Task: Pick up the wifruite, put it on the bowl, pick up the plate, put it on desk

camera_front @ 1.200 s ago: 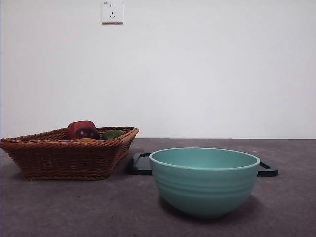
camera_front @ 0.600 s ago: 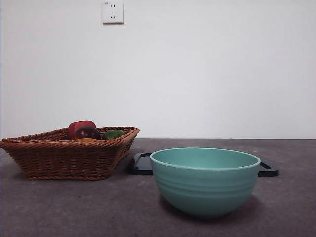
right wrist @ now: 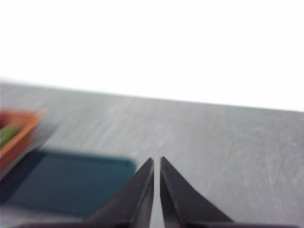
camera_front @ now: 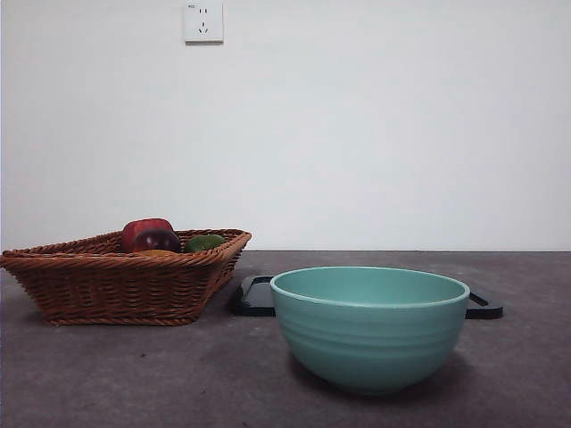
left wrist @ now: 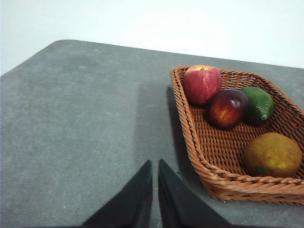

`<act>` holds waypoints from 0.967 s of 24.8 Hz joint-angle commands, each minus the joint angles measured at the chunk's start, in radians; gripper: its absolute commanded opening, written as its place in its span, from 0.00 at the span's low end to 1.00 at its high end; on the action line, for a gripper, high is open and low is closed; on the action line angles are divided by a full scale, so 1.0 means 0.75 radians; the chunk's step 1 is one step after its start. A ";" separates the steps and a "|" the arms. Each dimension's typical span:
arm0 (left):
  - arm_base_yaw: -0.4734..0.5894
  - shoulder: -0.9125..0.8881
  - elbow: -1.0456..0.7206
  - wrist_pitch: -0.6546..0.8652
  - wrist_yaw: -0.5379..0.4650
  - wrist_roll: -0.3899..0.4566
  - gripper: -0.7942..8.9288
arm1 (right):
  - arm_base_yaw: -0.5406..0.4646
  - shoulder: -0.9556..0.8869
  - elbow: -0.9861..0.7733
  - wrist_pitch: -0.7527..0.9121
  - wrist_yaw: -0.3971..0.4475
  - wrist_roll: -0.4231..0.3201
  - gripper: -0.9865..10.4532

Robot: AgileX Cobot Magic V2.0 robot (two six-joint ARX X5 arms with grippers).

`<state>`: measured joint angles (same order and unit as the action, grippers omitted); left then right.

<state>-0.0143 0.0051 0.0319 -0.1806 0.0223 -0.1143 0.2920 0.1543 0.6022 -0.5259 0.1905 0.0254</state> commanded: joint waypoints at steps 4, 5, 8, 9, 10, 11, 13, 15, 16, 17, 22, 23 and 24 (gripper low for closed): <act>0.002 -0.001 -0.027 -0.009 -0.006 0.005 0.10 | -0.193 -0.169 -0.514 0.479 -0.136 -0.013 0.10; 0.002 -0.001 -0.027 -0.009 -0.006 0.005 0.10 | -0.213 -0.183 -0.553 0.489 -0.137 -0.011 0.10; 0.002 -0.001 -0.027 -0.009 -0.006 0.005 0.10 | -0.264 -0.201 -0.645 0.494 -0.140 -0.008 0.10; 0.002 -0.001 -0.027 -0.009 -0.006 0.005 0.10 | -0.280 -0.201 -0.668 0.495 -0.141 -0.009 0.10; 0.002 -0.001 -0.027 -0.009 -0.006 0.005 0.10 | -0.302 -0.201 -0.697 0.495 -0.149 -0.009 0.10; 0.002 -0.001 -0.027 -0.009 -0.006 0.005 0.10 | -0.317 -0.201 -0.716 0.494 -0.161 -0.009 0.10; 0.002 -0.001 -0.027 -0.009 -0.006 0.005 0.10 | -0.355 -0.201 -0.756 0.494 -0.220 -0.009 0.10; 0.002 -0.001 -0.027 -0.009 -0.006 0.005 0.10 | -0.386 -0.201 -0.784 0.493 -0.272 -0.009 0.10; 0.002 -0.001 -0.027 -0.009 -0.006 0.005 0.10 | -0.402 -0.201 -0.789 0.474 -0.297 -0.010 0.10; 0.002 -0.001 -0.027 -0.009 -0.006 0.005 0.10 | -0.412 -0.201 -0.789 0.465 -0.298 -0.010 0.10; 0.002 -0.001 -0.027 -0.009 -0.006 0.005 0.10 | -0.459 -0.201 -0.789 0.459 -0.289 -0.010 0.10; 0.002 -0.001 -0.027 -0.009 -0.006 0.005 0.10 | -0.466 -0.201 -0.789 0.460 -0.290 -0.010 0.10; 0.002 -0.001 -0.027 -0.009 -0.006 0.005 0.10 | -0.469 -0.201 -0.789 0.460 -0.290 -0.010 0.10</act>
<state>-0.0143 0.0051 0.0319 -0.1806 0.0223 -0.1143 -0.0570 0.0059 0.0158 -0.1711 -0.0265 0.0223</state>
